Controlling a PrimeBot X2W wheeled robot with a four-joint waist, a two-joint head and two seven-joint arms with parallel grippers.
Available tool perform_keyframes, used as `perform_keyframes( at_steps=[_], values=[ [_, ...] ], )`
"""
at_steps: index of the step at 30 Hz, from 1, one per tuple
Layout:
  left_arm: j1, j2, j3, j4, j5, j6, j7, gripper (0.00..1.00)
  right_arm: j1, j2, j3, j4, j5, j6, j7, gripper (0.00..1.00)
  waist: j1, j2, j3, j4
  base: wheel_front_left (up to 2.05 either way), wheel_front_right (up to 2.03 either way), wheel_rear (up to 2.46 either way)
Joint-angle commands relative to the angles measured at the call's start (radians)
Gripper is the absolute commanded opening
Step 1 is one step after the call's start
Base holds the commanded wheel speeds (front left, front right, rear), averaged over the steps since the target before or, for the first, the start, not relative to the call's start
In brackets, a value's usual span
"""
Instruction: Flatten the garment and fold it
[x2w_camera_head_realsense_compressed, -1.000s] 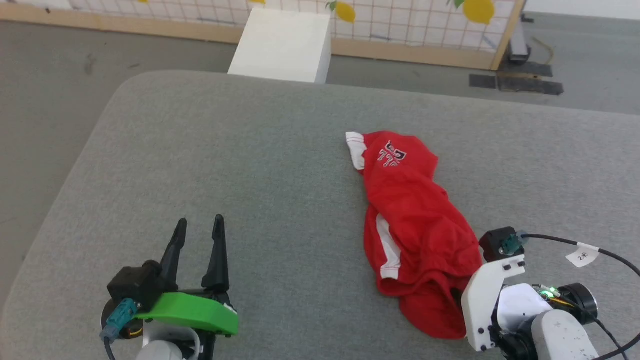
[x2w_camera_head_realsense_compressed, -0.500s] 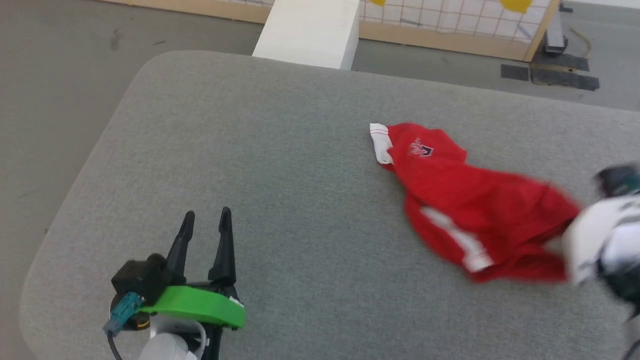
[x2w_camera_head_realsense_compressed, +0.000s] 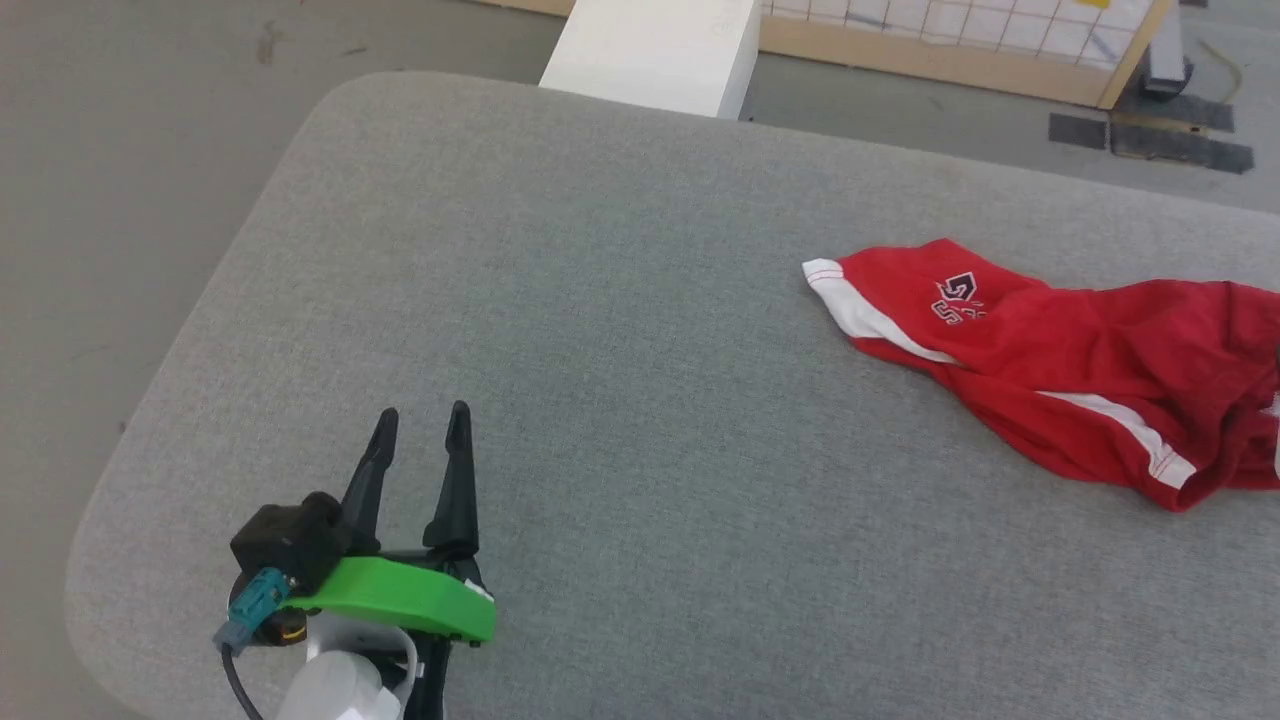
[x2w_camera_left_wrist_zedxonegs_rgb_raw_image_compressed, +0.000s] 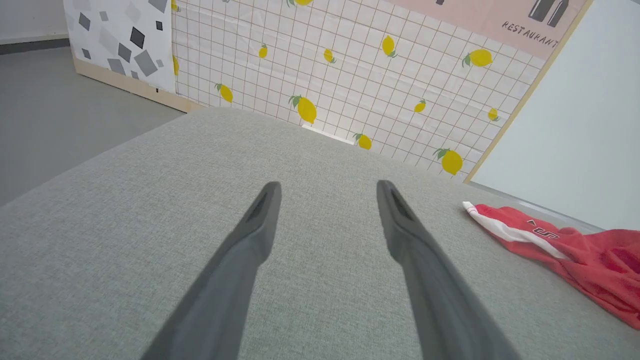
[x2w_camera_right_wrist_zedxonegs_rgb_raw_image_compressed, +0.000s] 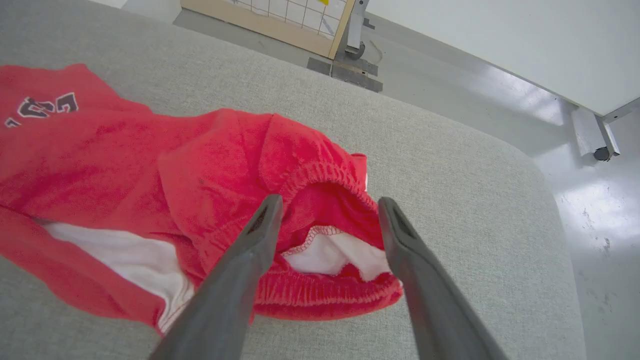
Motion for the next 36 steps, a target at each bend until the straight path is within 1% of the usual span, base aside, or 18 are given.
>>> perform_keyframes(
  at_steps=[1, 3, 6, 10, 14, 16, 19, 23, 28, 36],
  values=[
    [-0.005, -0.005, 0.001, 0.004, 0.019, -0.006, -0.004, 1.00, -0.004, 0.018, -0.014, -0.021, 0.011, -0.002, -0.015, 1.00, -0.0001, -0.0001, -0.021, -0.018, 0.00, 0.00, 0.00],
    [-0.001, -0.006, 0.003, 0.007, 0.022, -0.006, -0.004, 1.00, 0.006, 0.051, -0.040, -0.061, 0.026, -0.002, -0.038, 1.00, -0.0001, -0.0001, -0.037, -0.030, 0.00, 0.00, 0.00],
    [0.004, -0.006, 0.006, 0.010, 0.024, -0.008, -0.004, 1.00, 0.036, 0.120, -0.073, -0.140, 0.070, -0.002, -0.090, 1.00, -0.0001, -0.0001, -0.061, -0.051, 0.00, 0.00, 0.00],
    [0.013, -0.006, 0.010, 0.012, 0.026, -0.010, -0.004, 1.00, 0.119, 0.195, -0.070, -0.231, 0.100, -0.002, -0.169, 1.00, -0.0001, -0.0001, -0.083, -0.079, 0.00, 0.00, 0.00],
    [0.022, -0.006, 0.010, 0.015, 0.028, -0.011, -0.004, 1.00, 0.227, 0.272, -0.071, -0.271, 0.103, -0.002, -0.226, 1.00, -0.0001, -0.0001, -0.100, -0.100, 0.00, 0.00, 0.00],
    [0.026, -0.005, 0.009, 0.016, 0.029, -0.012, -0.004, 1.00, 0.279, 0.302, -0.069, -0.271, 0.109, -0.002, -0.232, 1.00, -0.0001, -0.0001, -0.103, -0.107, 0.00, 0.00, 0.00],
    [0.029, -0.004, 0.008, 0.017, 0.028, -0.013, -0.004, 1.00, 0.335, 0.325, -0.060, -0.253, 0.106, -0.002, -0.226, 1.00, -0.0001, -0.0001, -0.104, -0.114, 0.00, 0.00, 0.00],
    [0.028, -0.003, 0.005, 0.014, 0.029, -0.014, -0.004, 1.00, 0.335, 0.334, -0.039, -0.221, 0.096, -0.002, -0.204, 1.00, -0.0001, -0.0001, -0.093, -0.121, 0.00, 0.00, 0.00],
    [0.016, -0.004, -0.006, 0.016, 0.027, -0.015, -0.004, 1.00, 0.259, 0.337, -0.042, -0.147, 0.053, -0.002, -0.156, 1.00, -0.0001, -0.0001, -0.067, -0.114, 0.00, 0.00, 0.00],
    [-0.010, -0.007, -0.025, 0.022, 0.020, -0.019, -0.004, 1.00, 0.128, 0.330, -0.059, -0.008, -0.030, -0.002, -0.066, 1.00, -0.0001, -0.0001, -0.015, -0.081, 0.00, 0.00, 0.00]
  ],
)
